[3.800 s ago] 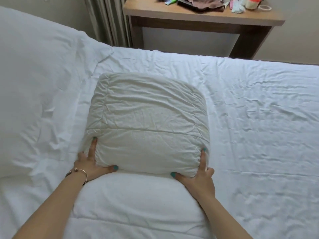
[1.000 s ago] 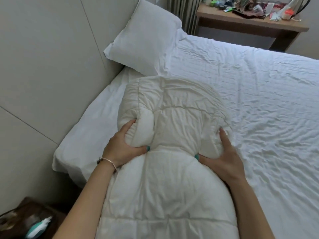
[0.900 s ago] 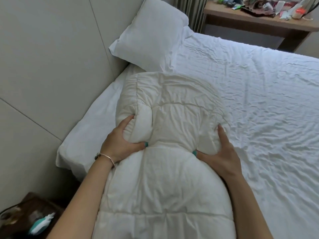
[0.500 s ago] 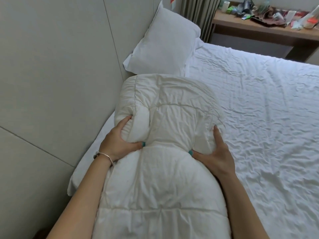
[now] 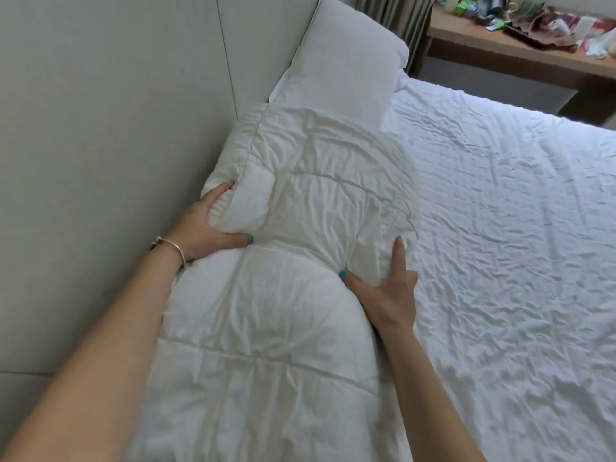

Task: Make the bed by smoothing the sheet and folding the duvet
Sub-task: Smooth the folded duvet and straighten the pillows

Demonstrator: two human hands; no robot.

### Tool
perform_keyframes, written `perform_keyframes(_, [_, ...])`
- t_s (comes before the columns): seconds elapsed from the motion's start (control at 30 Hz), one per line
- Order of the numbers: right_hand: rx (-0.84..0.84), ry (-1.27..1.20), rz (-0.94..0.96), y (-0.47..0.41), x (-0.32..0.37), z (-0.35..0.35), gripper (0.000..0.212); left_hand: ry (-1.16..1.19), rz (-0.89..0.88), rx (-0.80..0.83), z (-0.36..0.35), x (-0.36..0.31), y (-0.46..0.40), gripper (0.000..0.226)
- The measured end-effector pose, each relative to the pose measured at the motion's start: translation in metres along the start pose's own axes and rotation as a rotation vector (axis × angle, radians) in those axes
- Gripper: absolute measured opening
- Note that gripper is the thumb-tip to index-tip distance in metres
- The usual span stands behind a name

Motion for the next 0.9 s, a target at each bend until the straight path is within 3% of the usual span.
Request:
perform_keyframes(0.2, [0.129,0.039,-0.292,-0.031,-0.082,-0.086,0.121,-0.193,0.378,0.126,-0.043,0.131,-0.047,0.13])
perform_keyframes(0.4, [0.159,0.143,-0.403,-0.041,-0.081,-0.08,0.124,-0.362,0.499,0.195,-0.042,0.128,-0.053,0.127])
perform_keyframes(0.43, [0.148,0.164,-0.383,-0.043,-0.072,-0.077,0.125,-0.411,0.524,0.201,-0.041,0.119,-0.05,0.128])
perform_keyframes(0.5, [0.1,0.209,-0.163,-0.053,-0.044,-0.07,0.12,-0.435,0.434,0.16,-0.047,0.086,-0.051,0.123])
perform_keyframes(0.6, [0.03,0.417,0.186,-0.08,0.013,-0.068,0.095,-0.233,0.185,-0.03,-0.076,0.033,-0.061,0.088])
perform_keyframes(0.67, [0.042,0.596,0.192,-0.106,0.024,-0.084,0.082,-0.367,0.256,-0.071,-0.108,0.032,-0.069,0.074])
perform_keyframes(0.73, [0.151,0.729,0.12,-0.125,0.008,-0.109,0.077,-0.583,0.355,-0.013,-0.14,0.051,-0.074,0.079])
perform_keyframes(0.9, [0.297,0.78,0.026,-0.148,-0.014,-0.12,0.078,-0.673,0.454,0.092,-0.151,0.069,-0.095,0.081])
Point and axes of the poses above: each hand's wrist, its own y-axis away from the middle knuckle, its own z-axis out of the back of the hand, x = y × z, the point moved 5 cm from there along -y, towards the middle knuckle, and after that the axes turned 15 degrees about x, right-handed, at the moved point
